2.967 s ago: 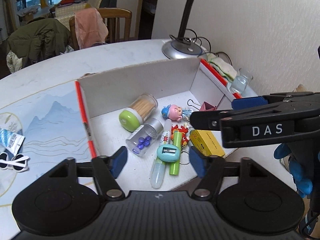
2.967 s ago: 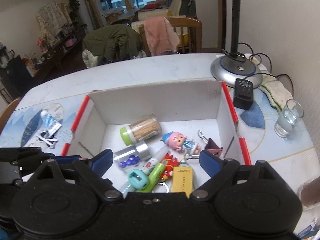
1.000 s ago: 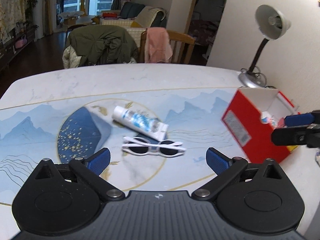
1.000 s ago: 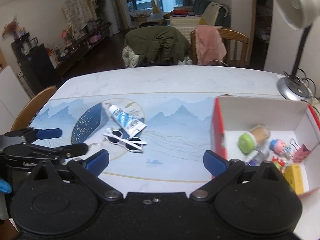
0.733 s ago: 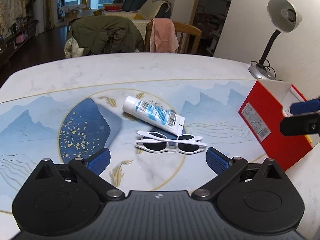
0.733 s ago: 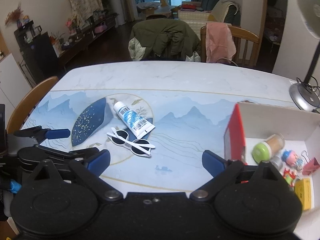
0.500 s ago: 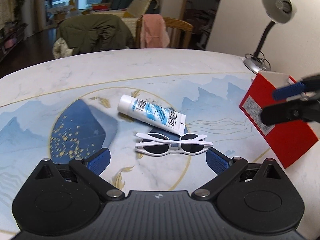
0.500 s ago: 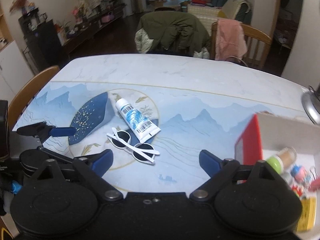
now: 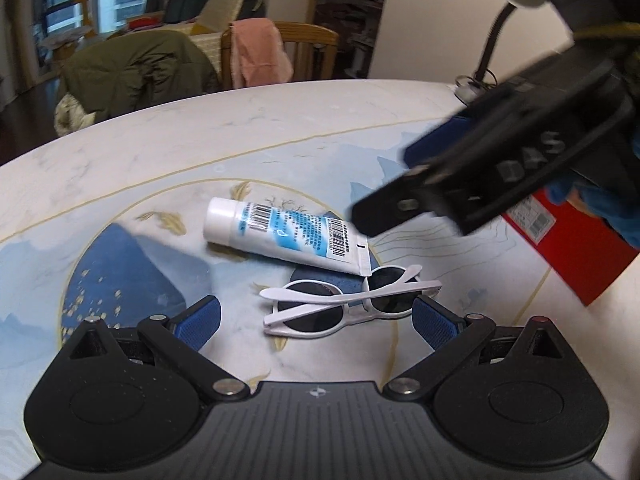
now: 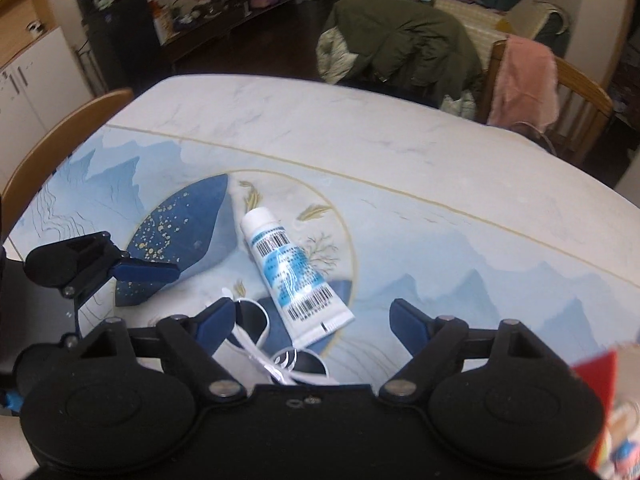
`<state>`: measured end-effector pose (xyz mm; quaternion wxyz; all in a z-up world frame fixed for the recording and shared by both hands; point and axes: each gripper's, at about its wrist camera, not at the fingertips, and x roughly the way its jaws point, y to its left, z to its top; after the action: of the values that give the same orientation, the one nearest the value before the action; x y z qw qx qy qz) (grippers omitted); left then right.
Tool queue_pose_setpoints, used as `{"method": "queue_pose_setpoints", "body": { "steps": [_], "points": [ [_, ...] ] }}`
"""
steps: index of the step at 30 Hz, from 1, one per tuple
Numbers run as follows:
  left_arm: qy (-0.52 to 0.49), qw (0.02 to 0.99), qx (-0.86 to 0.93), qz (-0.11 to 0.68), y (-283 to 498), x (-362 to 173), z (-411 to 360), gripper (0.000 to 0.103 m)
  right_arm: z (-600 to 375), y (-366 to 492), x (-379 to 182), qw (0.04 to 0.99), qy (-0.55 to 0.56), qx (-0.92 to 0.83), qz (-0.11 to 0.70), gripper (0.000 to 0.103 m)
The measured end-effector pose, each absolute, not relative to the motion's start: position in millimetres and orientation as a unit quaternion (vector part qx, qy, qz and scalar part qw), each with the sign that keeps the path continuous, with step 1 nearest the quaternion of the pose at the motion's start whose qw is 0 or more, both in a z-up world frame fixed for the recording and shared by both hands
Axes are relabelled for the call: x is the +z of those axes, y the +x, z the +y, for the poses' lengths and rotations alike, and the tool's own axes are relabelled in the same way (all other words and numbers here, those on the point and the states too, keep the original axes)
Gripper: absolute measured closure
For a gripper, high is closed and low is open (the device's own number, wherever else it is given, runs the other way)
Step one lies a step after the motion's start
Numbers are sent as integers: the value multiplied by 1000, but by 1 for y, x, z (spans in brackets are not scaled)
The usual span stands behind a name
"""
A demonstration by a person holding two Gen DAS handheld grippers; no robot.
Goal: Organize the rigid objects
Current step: 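Grasp the white sunglasses with left tool while right tool grasps the toothpaste tube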
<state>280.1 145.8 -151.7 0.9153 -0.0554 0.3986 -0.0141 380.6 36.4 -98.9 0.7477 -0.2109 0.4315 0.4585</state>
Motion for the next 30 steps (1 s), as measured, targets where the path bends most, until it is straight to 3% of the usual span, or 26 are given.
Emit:
{"method": "queue_pose_setpoints", "body": {
  "steps": [12, 17, 22, 24, 30],
  "points": [
    [-17, 912, -85, 400, 305, -170, 152, 1, 85, 395, -131, 718, -235, 486, 439, 27],
    [-11, 909, -104, 403, 310, -176, 158, 1, 101, 397, -142, 704, -246, 498, 442, 41],
    [-2, 908, -124, 400, 307, -180, 162, 2, 111, 396, -145, 697, -247, 511, 438, 48],
    [6, 908, -131, 398, 306, -180, 163, 4, 115, 396, -146, 695, -246, 514, 439, 48],
    [19, 906, -164, 389, 305, -179, 165, 26, 115, 398, -149, 699, -242, 509, 440, 61]
  ]
}}
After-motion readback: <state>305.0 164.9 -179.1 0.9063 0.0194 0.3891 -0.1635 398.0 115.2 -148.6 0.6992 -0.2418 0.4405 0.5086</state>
